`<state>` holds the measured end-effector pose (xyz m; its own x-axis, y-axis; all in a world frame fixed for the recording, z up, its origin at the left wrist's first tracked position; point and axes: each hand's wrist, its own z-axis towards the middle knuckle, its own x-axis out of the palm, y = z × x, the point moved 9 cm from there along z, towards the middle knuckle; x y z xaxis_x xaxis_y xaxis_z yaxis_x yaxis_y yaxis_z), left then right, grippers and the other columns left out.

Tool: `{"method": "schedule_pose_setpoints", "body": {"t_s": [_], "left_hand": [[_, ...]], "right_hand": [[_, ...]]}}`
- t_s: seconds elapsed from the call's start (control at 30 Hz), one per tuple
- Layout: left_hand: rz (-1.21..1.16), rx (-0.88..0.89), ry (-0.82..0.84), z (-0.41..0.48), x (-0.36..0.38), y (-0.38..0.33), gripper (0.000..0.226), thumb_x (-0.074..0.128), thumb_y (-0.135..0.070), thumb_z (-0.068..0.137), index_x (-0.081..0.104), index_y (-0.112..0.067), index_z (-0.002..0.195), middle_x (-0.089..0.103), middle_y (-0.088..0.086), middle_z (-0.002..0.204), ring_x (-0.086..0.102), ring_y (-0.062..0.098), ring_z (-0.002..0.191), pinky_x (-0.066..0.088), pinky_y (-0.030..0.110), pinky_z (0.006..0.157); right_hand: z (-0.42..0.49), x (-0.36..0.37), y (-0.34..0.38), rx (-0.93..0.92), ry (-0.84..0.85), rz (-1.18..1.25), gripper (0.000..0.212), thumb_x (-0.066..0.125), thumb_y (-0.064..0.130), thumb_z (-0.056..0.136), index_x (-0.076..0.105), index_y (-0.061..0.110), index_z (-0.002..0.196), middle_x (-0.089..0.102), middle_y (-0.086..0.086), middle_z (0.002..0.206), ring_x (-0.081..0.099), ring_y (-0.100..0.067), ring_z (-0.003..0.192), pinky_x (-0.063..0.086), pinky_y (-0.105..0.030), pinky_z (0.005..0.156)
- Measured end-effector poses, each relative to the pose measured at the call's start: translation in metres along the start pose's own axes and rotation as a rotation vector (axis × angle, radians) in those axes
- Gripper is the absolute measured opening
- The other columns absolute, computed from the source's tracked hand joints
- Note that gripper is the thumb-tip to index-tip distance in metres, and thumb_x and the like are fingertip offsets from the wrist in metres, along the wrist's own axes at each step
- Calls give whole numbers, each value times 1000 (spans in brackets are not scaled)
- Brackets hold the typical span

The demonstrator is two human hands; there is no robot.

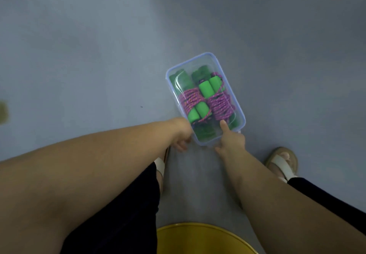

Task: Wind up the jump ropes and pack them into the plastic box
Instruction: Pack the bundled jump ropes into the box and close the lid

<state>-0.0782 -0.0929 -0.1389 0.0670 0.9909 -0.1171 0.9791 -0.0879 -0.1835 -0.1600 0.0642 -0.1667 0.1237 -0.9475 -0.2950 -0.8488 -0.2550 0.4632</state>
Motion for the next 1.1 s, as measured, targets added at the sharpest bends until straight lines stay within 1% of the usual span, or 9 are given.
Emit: {"method": "schedule_pose_setpoints", "body": {"t_s": [0.03,0.1,0.17,0.3,0.43,0.53,0.73,1.0,1.1], "left_hand": [[237,24,24,-2,2,-7,30,42,-14,98,54,0,123,61,12,123,64,29,101,51,33,75],[658,197,-293,-8,-22,-47,28,48,-22,94,62,-8,115,63,9,117,61,28,104,48,32,76],[818,453,-579,-25,-43,-99,36,53,-27,89,56,-17,124,54,8,128,49,29,119,44,35,86],[1143,596,-513,-5,-19,-137,83,56,-51,85,4,-40,148,-11,6,159,-12,35,144,3,56,115],[1206,588,-473,18,-16,-129,82,45,-63,86,-8,-44,146,-23,3,156,-18,34,143,3,60,114],[1231,566,-493,16,-18,-129,82,45,-63,86,-7,-44,146,-22,3,156,-16,34,144,7,60,114],[1214,576,-496,16,-18,-131,82,47,-63,85,-5,-45,146,-22,2,157,-14,32,145,10,59,114],[1204,609,-498,21,-18,-128,83,46,-65,84,-6,-46,146,-23,1,156,-14,31,145,11,57,115],[1206,605,-488,19,-19,-129,83,47,-65,84,-6,-46,146,-22,1,157,-14,31,145,10,56,116]], "right_hand": [[2,-3,22,-94,-15,-57,35,68,20,83,55,5,113,64,-15,109,63,-29,93,56,-39,76],[17,-9,61,-252,12,-191,37,65,18,85,55,4,118,64,-14,110,62,-26,92,54,-30,68],[30,-6,90,-315,76,-251,42,66,18,85,50,9,123,61,-12,117,62,-25,96,55,-38,81],[43,-14,132,-428,81,-429,68,64,14,85,31,18,144,48,-12,137,53,-25,118,44,-40,101],[33,-36,133,-453,-184,-494,58,55,12,88,35,9,142,36,-14,143,43,-28,127,33,-33,106],[19,-11,93,-411,-29,-363,42,42,7,83,49,7,125,54,-17,125,53,-32,114,43,-46,100],[24,0,80,-279,-11,-353,56,35,22,99,13,12,149,37,-13,147,40,-30,131,34,-38,108],[31,-9,97,-394,-68,-516,26,48,22,95,58,6,112,63,-9,101,58,-24,91,45,-32,76],[42,-14,96,-333,21,-359,11,57,18,90,66,13,92,68,-6,90,64,-24,87,53,-38,82]]}}
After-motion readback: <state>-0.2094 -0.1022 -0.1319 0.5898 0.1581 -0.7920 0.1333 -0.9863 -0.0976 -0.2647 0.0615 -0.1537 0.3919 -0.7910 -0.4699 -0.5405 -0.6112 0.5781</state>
